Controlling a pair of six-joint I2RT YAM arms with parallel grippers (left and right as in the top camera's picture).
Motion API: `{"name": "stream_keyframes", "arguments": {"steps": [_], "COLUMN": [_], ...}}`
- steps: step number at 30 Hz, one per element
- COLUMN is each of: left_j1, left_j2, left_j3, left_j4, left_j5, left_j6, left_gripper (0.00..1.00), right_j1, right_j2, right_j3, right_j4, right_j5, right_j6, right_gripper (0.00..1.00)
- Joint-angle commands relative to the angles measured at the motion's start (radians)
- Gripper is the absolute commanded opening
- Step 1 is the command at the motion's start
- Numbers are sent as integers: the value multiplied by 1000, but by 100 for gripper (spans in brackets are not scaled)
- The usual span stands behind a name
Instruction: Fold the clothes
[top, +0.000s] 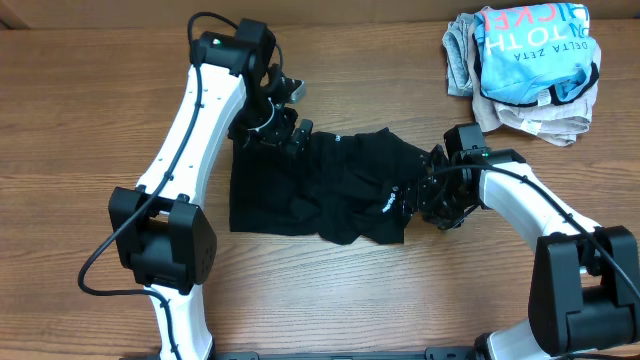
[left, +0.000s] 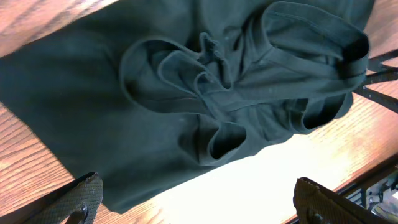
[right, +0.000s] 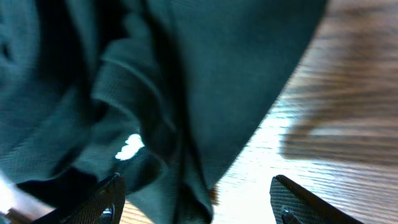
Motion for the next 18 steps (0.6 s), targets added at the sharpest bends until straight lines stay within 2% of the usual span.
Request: {"name": "stream_keyframes", "arguments": {"steps": [1, 5, 18], "left_j1": [10, 11, 11], "left_j2": [3, 3, 3], "left_j3": [22, 22, 22], "left_j4": [2, 2, 20], "left_j5": [-19, -19, -21], "left_j6": [0, 0, 1], "left_gripper": [100, 100, 100], "right_j1": [-1, -1, -1], "right_j2": [-10, -10, 50], "right_j3": [-10, -10, -10], "right_j4": [13, 48, 185], "right_j5": [47, 47, 11], "right_j6": [16, 15, 15], "right_gripper": [79, 85, 90]}}
